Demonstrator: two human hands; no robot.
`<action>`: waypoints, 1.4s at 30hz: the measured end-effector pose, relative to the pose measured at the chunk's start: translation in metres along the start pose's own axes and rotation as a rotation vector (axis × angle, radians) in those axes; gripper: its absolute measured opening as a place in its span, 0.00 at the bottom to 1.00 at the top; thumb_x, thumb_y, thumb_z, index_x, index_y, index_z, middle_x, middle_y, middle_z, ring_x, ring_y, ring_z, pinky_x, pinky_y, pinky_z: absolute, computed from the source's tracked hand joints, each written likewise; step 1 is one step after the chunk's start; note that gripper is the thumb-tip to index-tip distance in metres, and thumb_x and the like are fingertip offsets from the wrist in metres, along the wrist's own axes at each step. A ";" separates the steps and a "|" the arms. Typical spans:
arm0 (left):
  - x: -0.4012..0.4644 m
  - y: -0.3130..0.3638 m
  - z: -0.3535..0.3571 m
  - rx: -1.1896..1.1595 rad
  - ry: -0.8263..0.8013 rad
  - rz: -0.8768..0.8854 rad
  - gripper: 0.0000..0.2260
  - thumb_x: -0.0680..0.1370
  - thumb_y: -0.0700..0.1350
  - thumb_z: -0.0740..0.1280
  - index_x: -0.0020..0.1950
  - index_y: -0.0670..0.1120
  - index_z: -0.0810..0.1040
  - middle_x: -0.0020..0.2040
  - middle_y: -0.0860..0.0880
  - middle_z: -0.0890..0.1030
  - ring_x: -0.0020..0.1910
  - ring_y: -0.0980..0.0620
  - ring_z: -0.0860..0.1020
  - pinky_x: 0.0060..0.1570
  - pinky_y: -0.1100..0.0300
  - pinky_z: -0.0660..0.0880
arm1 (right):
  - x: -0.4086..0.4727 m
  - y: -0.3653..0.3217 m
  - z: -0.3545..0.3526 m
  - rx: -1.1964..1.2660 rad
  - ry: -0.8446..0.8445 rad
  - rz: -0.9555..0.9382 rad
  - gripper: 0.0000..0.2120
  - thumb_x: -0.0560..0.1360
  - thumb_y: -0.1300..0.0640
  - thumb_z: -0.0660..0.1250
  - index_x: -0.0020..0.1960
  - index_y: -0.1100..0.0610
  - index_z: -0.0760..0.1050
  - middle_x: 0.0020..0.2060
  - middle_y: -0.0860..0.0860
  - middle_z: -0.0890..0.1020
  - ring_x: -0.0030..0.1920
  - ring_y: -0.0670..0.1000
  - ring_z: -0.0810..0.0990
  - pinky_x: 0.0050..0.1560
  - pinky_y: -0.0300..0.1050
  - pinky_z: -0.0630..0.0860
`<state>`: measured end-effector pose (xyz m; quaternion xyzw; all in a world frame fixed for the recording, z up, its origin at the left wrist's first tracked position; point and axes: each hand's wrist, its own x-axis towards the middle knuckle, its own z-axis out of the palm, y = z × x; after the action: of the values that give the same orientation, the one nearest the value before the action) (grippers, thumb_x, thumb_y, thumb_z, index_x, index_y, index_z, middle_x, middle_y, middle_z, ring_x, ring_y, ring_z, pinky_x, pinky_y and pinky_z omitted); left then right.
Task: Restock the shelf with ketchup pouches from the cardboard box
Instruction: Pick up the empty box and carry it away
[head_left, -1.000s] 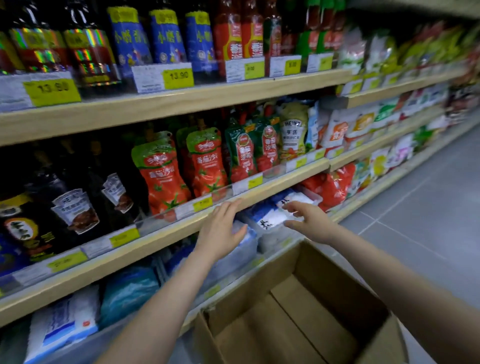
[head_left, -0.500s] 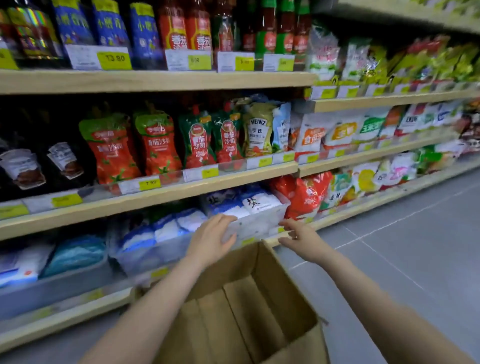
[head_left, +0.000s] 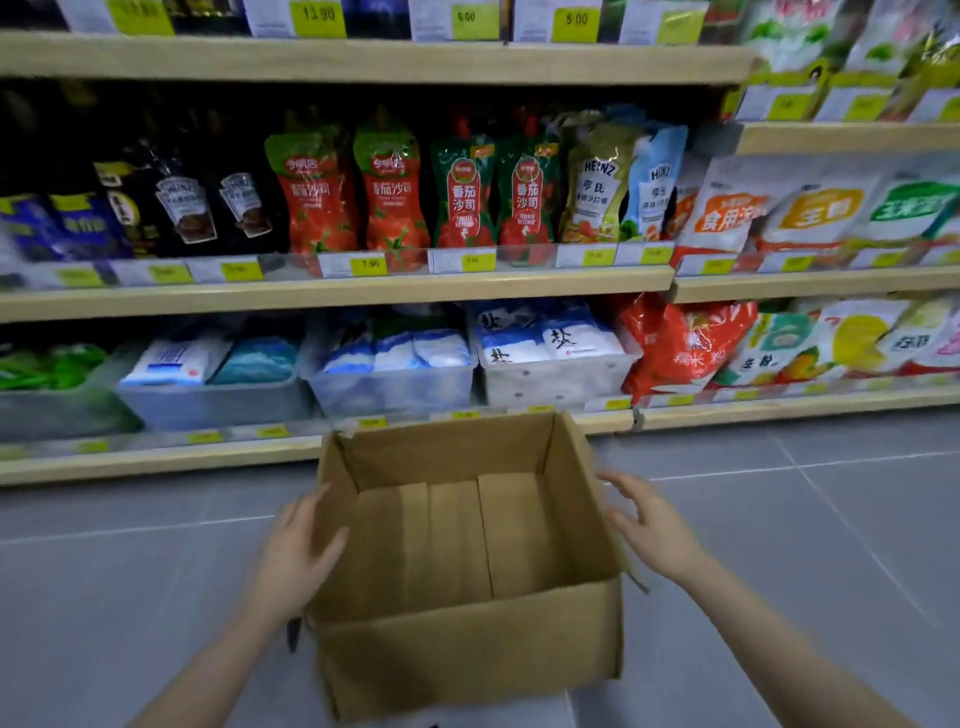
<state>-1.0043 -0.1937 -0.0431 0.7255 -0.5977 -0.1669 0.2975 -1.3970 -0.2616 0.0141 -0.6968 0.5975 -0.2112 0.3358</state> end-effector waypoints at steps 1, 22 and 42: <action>-0.006 -0.012 0.004 0.007 -0.025 -0.048 0.26 0.73 0.43 0.71 0.69 0.44 0.67 0.60 0.42 0.74 0.59 0.43 0.74 0.57 0.51 0.70 | 0.000 0.009 0.008 0.011 0.007 0.013 0.19 0.77 0.59 0.62 0.68 0.55 0.68 0.64 0.57 0.72 0.64 0.58 0.72 0.64 0.46 0.66; 0.050 0.075 -0.110 0.091 -0.416 -0.333 0.31 0.77 0.35 0.57 0.76 0.55 0.51 0.61 0.40 0.77 0.49 0.45 0.77 0.46 0.60 0.69 | -0.010 -0.051 -0.053 -0.140 -0.109 0.401 0.29 0.79 0.60 0.56 0.75 0.49 0.48 0.66 0.60 0.73 0.62 0.63 0.74 0.62 0.53 0.69; 0.023 0.374 -0.474 -0.018 -0.374 -0.183 0.30 0.79 0.37 0.56 0.75 0.60 0.51 0.43 0.42 0.80 0.27 0.46 0.70 0.27 0.57 0.64 | -0.186 -0.391 -0.364 -0.163 0.189 0.351 0.28 0.79 0.62 0.56 0.75 0.47 0.52 0.57 0.64 0.79 0.54 0.66 0.78 0.51 0.53 0.73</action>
<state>-1.0027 -0.1465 0.5597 0.7305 -0.5726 -0.3302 0.1717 -1.4169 -0.1351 0.5650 -0.5839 0.7538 -0.1647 0.2524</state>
